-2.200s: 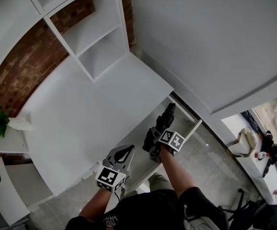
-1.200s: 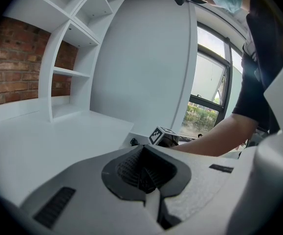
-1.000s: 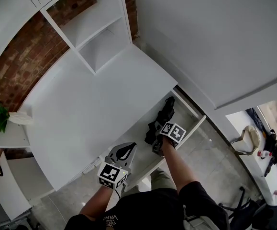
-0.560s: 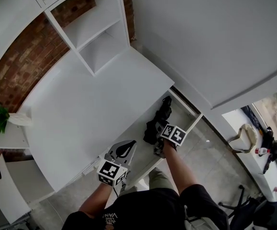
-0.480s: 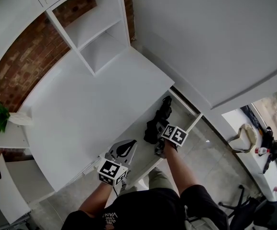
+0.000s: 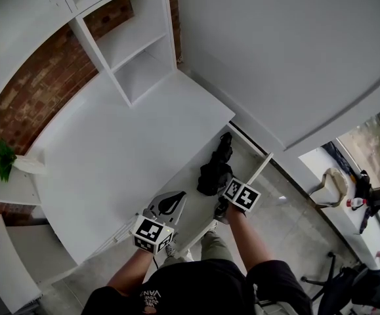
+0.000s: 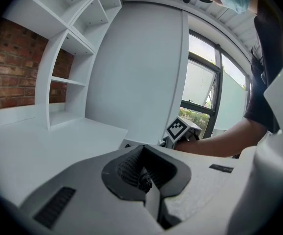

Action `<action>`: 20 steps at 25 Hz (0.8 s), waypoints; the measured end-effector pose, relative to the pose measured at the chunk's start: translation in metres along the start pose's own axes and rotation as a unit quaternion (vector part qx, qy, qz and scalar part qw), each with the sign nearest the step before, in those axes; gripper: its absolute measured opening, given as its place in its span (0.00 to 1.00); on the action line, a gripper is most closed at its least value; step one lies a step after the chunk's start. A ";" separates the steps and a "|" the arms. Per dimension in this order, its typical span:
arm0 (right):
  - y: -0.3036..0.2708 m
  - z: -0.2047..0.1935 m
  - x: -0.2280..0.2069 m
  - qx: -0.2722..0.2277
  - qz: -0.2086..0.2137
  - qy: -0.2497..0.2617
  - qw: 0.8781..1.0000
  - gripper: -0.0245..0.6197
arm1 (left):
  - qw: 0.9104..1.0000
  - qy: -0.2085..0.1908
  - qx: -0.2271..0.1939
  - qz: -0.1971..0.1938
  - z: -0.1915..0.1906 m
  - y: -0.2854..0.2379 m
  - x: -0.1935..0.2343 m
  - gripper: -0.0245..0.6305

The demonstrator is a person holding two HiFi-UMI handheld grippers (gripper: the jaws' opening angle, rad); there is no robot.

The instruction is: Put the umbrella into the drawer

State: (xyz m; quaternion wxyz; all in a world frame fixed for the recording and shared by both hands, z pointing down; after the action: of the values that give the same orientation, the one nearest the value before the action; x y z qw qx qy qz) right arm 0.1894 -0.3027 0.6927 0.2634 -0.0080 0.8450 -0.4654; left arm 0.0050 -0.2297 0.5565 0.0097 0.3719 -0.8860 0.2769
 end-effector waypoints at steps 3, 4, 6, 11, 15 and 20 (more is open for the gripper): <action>0.027 0.005 0.014 -0.042 0.014 0.036 0.998 0.04 | 1.000 -0.003 -0.006 -0.003 0.000 0.011 -0.003 0.05; 0.036 0.006 0.020 -0.058 0.017 0.051 0.997 0.04 | 1.000 -0.003 -0.009 -0.003 0.000 0.015 -0.004 0.05; 0.052 0.007 0.029 -0.082 0.015 0.082 0.993 0.04 | 1.000 -0.003 -0.016 -0.002 0.000 0.023 -0.004 0.05; 0.091 0.002 0.049 -0.134 -0.003 0.152 0.979 0.04 | 1.000 0.014 -0.028 0.000 -0.004 0.040 -0.004 0.05; 0.116 -0.007 0.060 -0.156 -0.008 0.174 0.972 0.04 | 0.999 0.009 -0.034 0.009 -0.007 0.055 -0.001 0.05; 0.146 -0.026 0.069 -0.174 -0.006 0.170 0.970 0.04 | 0.998 0.021 -0.053 0.014 -0.009 0.078 0.007 0.05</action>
State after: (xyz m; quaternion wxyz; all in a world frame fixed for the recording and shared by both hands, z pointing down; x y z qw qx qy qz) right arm 0.1520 -0.2180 0.5580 0.1078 0.0210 0.9452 -0.3074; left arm -0.0536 -0.1853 0.5285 0.0439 0.3522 -0.9041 0.2379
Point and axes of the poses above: the fingertips, and each gripper's own axes: y backward along the fingers, x to its left, z out of its top, the point moved 2 cm from there along y, backward along the fingers, and after that the axes turned 7 degrees about x, right-handed, at the moved point
